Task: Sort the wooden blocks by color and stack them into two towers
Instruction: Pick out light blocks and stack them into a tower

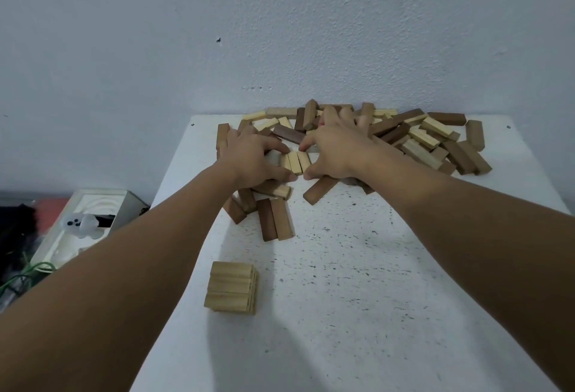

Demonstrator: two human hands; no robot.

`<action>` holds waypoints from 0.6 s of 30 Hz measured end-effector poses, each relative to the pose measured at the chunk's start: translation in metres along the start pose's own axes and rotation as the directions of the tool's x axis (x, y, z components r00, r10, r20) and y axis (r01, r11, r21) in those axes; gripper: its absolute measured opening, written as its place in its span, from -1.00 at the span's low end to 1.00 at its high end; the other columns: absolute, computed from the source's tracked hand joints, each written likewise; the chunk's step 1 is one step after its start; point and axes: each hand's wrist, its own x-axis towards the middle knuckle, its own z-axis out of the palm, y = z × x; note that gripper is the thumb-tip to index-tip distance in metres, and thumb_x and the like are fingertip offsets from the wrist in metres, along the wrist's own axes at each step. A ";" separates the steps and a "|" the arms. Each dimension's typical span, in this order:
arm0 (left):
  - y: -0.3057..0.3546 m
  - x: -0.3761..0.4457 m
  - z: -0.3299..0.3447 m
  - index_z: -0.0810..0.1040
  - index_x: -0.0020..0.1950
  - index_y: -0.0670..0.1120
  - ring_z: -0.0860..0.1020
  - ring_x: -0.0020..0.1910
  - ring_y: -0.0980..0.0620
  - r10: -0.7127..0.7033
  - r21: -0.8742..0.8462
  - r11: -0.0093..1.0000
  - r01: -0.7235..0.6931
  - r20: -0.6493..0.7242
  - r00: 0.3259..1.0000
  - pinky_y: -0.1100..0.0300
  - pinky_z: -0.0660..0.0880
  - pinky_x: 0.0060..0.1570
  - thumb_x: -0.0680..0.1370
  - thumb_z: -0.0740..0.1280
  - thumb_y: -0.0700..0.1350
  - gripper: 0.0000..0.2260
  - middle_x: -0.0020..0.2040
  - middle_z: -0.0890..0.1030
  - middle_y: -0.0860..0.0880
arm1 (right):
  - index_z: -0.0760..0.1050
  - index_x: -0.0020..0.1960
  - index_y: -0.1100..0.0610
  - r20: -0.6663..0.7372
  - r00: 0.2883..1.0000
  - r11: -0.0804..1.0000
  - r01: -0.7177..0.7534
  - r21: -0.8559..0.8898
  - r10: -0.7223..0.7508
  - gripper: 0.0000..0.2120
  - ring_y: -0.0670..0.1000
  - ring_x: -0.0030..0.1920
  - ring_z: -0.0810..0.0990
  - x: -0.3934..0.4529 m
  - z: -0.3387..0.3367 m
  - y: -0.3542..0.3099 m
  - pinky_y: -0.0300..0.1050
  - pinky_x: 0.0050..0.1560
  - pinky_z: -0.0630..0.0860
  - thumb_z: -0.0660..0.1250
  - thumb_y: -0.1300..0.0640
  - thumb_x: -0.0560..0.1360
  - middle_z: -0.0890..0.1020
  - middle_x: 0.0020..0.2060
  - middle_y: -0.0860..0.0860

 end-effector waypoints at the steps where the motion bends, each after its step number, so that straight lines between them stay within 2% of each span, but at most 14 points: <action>1: 0.000 -0.001 0.000 0.57 0.30 0.36 0.14 0.17 -0.03 0.002 -0.006 1.000 -0.002 -0.002 1.000 0.03 0.17 0.30 0.31 0.56 0.37 -0.43 0.17 0.34 0.01 | 0.50 0.38 -0.30 -0.015 1.000 1.000 0.000 0.007 0.000 -0.42 0.17 0.36 0.21 -0.001 0.001 0.000 0.18 0.33 0.11 0.50 -0.33 0.39 0.30 0.29 0.02; 4: 0.000 -0.006 -0.003 0.55 0.29 0.38 0.19 0.19 -0.05 0.033 0.011 0.999 -0.033 -0.026 0.999 0.07 0.17 0.19 0.29 0.55 0.39 -0.42 0.16 0.34 0.03 | 0.52 0.34 -0.30 -0.063 0.998 0.999 0.010 0.052 -0.006 -0.44 0.15 0.35 0.22 -0.009 -0.001 0.002 0.20 0.38 0.04 0.51 -0.35 0.37 0.27 0.19 -0.01; 8: 0.010 -0.016 -0.015 0.53 0.30 0.40 0.26 0.16 -0.04 0.124 -0.001 0.992 -0.124 -0.074 0.990 0.13 0.14 0.12 0.36 0.54 0.33 -0.48 0.07 0.38 0.06 | 0.55 0.27 -0.32 -0.174 0.985 0.992 0.034 0.119 -0.013 -0.47 0.09 0.30 0.22 -0.027 -0.006 0.009 0.14 0.33 0.10 0.49 -0.38 0.33 0.29 0.17 -0.06; 12: 0.021 -0.029 -0.020 0.57 0.27 0.40 0.46 0.13 0.02 0.198 -0.080 0.975 -0.205 -0.089 0.976 0.06 0.38 0.12 0.28 0.48 0.41 -0.43 -0.12 0.53 0.25 | 0.53 0.26 -0.27 -0.280 0.960 0.983 0.045 0.177 0.007 -0.48 0.02 0.37 0.23 -0.055 -0.008 0.019 0.05 0.17 0.05 0.46 -0.37 0.34 0.42 0.25 -0.15; 13: 0.026 -0.034 -0.021 0.59 0.27 0.36 0.48 0.11 0.06 0.209 -0.112 0.969 -0.218 -0.094 0.974 0.13 0.38 0.12 0.28 0.51 0.38 -0.44 -0.10 0.57 0.26 | 0.52 0.26 -0.26 -0.297 0.955 0.981 0.045 0.188 0.013 -0.48 0.01 0.37 0.26 -0.062 -0.008 0.022 0.05 0.15 0.06 0.45 -0.37 0.35 0.47 0.22 -0.18; 15: 0.039 -0.044 -0.021 0.61 0.21 0.31 0.45 0.03 0.16 0.230 -0.108 0.964 -0.242 -0.113 0.967 0.42 0.21 0.09 0.34 0.58 0.27 -0.54 -0.07 0.59 0.28 | 0.51 0.26 -0.25 -0.309 0.951 0.974 0.047 0.222 0.024 -0.49 -0.03 0.30 0.32 -0.079 -0.006 0.028 0.07 0.15 0.11 0.45 -0.36 0.36 0.55 0.11 -0.24; 16: 0.047 -0.050 -0.021 0.58 0.17 0.33 0.46 0.03 0.18 0.245 -0.092 0.963 -0.255 -0.109 0.963 0.51 0.17 0.08 0.36 0.60 0.22 -0.58 -0.05 0.60 0.27 | 0.51 0.25 -0.25 -0.309 0.951 0.970 0.048 0.237 0.028 -0.49 -0.04 0.26 0.35 -0.087 -0.005 0.031 0.08 0.15 0.13 0.46 -0.37 0.36 0.57 0.07 -0.26; 17: 0.055 -0.056 -0.021 0.54 0.14 0.37 0.49 0.05 0.20 0.267 -0.086 0.957 -0.275 -0.096 0.959 0.51 0.19 0.14 0.35 0.62 0.20 -0.58 -0.02 0.61 0.25 | 0.51 0.26 -0.25 -0.309 0.951 0.968 0.048 0.247 0.032 -0.49 -0.05 0.23 0.37 -0.096 -0.003 0.034 0.07 0.15 0.13 0.46 -0.37 0.36 0.58 0.04 -0.26; 18: 0.061 -0.061 -0.020 0.53 0.13 0.39 0.52 0.09 0.19 0.291 -0.097 0.950 -0.298 -0.084 0.953 0.38 0.28 0.25 0.34 0.63 0.19 -0.56 0.01 0.63 0.23 | 0.51 0.26 -0.25 -0.309 0.950 0.967 0.044 0.252 0.037 -0.48 -0.06 0.20 0.38 -0.103 0.000 0.036 0.06 0.13 0.11 0.47 -0.37 0.36 0.57 0.04 -0.26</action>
